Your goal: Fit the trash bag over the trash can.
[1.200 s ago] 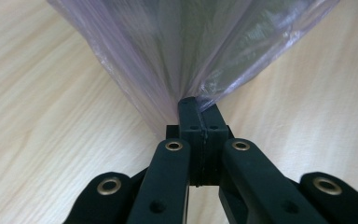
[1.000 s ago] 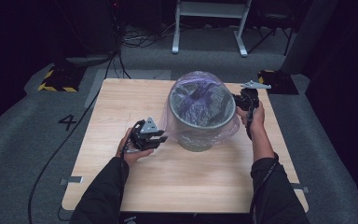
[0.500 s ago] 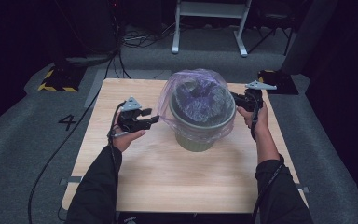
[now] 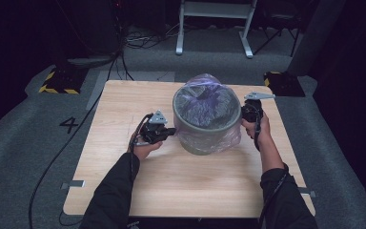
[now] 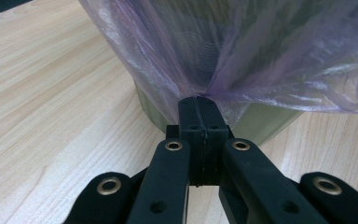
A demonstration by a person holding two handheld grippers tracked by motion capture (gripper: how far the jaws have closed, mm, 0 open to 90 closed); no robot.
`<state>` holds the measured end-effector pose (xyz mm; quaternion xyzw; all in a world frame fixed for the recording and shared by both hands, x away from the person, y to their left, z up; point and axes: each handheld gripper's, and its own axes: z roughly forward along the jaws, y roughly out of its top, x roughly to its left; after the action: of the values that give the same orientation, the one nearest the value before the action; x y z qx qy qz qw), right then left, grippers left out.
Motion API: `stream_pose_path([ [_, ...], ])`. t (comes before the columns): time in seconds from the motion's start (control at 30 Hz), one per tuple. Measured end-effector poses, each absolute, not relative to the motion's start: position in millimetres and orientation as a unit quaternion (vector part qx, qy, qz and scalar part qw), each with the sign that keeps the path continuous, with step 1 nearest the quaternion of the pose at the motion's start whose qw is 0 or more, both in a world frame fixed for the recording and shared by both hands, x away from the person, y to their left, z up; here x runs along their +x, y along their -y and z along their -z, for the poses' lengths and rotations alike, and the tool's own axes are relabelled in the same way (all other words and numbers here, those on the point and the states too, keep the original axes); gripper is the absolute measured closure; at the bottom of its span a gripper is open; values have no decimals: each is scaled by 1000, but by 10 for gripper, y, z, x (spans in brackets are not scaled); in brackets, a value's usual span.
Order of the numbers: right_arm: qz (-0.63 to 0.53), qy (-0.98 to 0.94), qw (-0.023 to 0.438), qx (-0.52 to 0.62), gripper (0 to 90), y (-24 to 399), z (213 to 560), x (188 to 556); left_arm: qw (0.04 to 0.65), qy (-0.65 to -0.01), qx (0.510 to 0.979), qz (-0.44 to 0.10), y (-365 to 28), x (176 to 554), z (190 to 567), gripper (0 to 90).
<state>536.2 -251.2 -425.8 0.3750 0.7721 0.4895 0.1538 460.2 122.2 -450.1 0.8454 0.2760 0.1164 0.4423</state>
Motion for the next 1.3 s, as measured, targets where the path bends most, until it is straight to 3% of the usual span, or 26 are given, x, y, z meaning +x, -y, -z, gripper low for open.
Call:
stream_pose_path([
  [0.43,-495,-805,125,303,893,2423,4309,5056,394,-213,887,-110,-1320,4219,4547,900],
  [0.63,-486,-809,146,297,886,2474,4279,4916,417,-236,867,-137,-1576,4124,4420,896],
  [0.73,-481,-802,169,311,889,2534,4234,4920,424,-262,854,-148,-1679,4156,4365,724],
  [0.83,-482,-792,186,325,889,2608,4177,4938,449,-276,837,-148,-1790,4194,4322,628],
  [0.9,-485,-785,195,332,888,2651,4131,4952,459,-296,824,-150,-1842,4237,4301,466],
  [1.0,-488,-778,203,340,885,2688,4055,4966,461,-318,816,-141,-1915,4298,4285,296],
  [1.1,-489,-772,214,345,884,2702,4001,4974,460,-334,809,-149,-1974,4318,4287,233],
  [1.3,-494,-764,227,348,871,2691,3910,4984,500,-371,767,-154,-2145,4419,4159,209],
])
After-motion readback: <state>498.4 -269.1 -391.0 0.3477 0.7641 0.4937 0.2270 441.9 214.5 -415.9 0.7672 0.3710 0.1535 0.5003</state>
